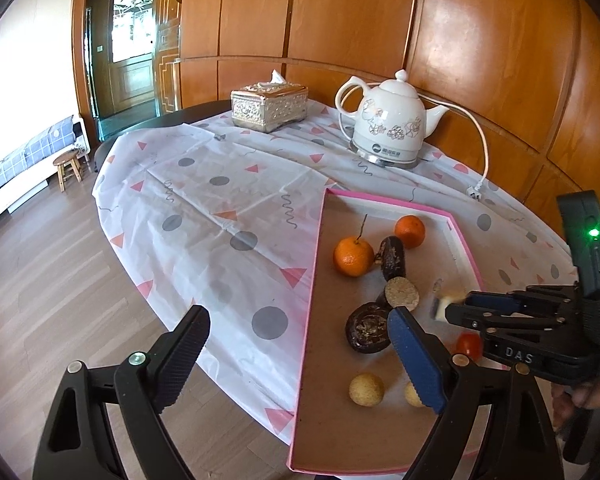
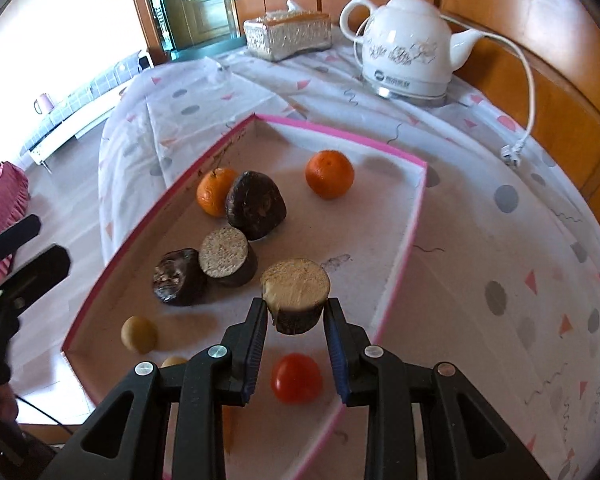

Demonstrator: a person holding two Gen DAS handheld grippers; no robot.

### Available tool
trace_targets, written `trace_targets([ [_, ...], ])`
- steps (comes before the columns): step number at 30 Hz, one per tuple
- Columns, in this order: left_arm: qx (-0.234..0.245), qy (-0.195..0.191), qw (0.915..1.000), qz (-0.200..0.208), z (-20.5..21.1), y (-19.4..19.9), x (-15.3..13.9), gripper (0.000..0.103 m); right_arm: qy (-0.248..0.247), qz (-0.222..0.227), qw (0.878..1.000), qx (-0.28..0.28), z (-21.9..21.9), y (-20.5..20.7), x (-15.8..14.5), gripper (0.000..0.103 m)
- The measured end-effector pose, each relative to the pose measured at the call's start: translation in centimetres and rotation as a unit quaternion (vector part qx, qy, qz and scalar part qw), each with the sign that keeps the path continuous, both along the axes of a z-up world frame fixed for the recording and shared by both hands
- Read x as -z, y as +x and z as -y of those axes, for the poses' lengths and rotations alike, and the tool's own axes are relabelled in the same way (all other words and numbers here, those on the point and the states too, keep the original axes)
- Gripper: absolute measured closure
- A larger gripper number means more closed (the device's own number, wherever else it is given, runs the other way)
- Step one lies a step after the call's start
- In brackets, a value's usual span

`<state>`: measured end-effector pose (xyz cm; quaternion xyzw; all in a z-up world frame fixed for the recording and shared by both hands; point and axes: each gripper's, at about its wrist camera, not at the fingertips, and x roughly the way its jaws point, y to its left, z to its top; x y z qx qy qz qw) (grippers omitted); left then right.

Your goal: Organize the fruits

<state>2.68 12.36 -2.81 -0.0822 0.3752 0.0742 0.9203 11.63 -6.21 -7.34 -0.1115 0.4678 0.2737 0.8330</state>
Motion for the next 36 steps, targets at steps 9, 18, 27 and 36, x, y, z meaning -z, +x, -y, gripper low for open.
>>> trace_targets([
  [9, -0.006, -0.003, 1.0000, 0.004, -0.3, 0.0, 0.0, 0.009, 0.030, -0.017, 0.999, 0.019, 1.3, -0.2, 0.3, 0.071],
  [18, 0.011, 0.011, 0.9991, 0.039, 1.1, -0.8, -1.6, 0.000, 0.054, 0.002, 0.997, 0.060, 3.3, -2.7, -0.6, 0.071],
  [27, 0.049, 0.032, 0.9956, 0.073, 3.8, -1.9, -3.1, 0.000, 0.057, 0.054, 0.990, 0.117, 5.4, -6.6, -1.8, 0.066],
  [36, 0.074, 0.039, 0.9925, 0.089, 6.2, -2.9, -3.8, 0.000, 0.054, 0.089, 0.980, 0.170, 7.4, -9.7, -1.9, 0.063],
])
